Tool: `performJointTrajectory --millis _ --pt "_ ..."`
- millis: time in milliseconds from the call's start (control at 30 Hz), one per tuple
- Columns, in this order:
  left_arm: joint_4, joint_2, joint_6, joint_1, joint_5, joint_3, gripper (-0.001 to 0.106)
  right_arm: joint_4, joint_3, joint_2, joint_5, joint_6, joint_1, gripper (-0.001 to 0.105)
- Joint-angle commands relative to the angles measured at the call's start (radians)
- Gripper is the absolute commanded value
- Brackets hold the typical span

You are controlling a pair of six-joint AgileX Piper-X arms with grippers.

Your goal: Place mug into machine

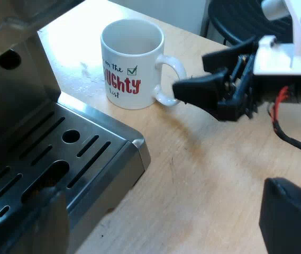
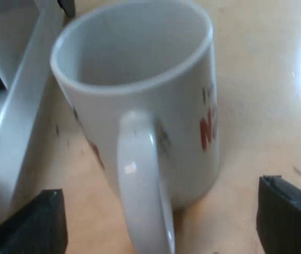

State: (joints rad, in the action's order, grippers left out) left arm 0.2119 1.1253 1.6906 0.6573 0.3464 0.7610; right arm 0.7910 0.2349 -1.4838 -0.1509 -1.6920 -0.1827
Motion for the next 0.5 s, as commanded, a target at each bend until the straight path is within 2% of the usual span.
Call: performJointTrajectory --millis 33,200,500 --pt "-0.015 -0.002 0.002 0.003 0.009 0.010 0.085 0.013 0.045 -0.013 -0.003 -0.014 -0.001 0.074" --pt "-0.008 -0.002 0.002 0.003 0.009 0.010 0.085 0.012 0.082 -0.059 -0.006 -0.014 -0.001 0.074" --pt "-0.005 -0.002 0.002 0.003 0.009 0.010 0.085 -0.016 0.082 -0.065 -0.018 -0.011 -0.001 0.074"
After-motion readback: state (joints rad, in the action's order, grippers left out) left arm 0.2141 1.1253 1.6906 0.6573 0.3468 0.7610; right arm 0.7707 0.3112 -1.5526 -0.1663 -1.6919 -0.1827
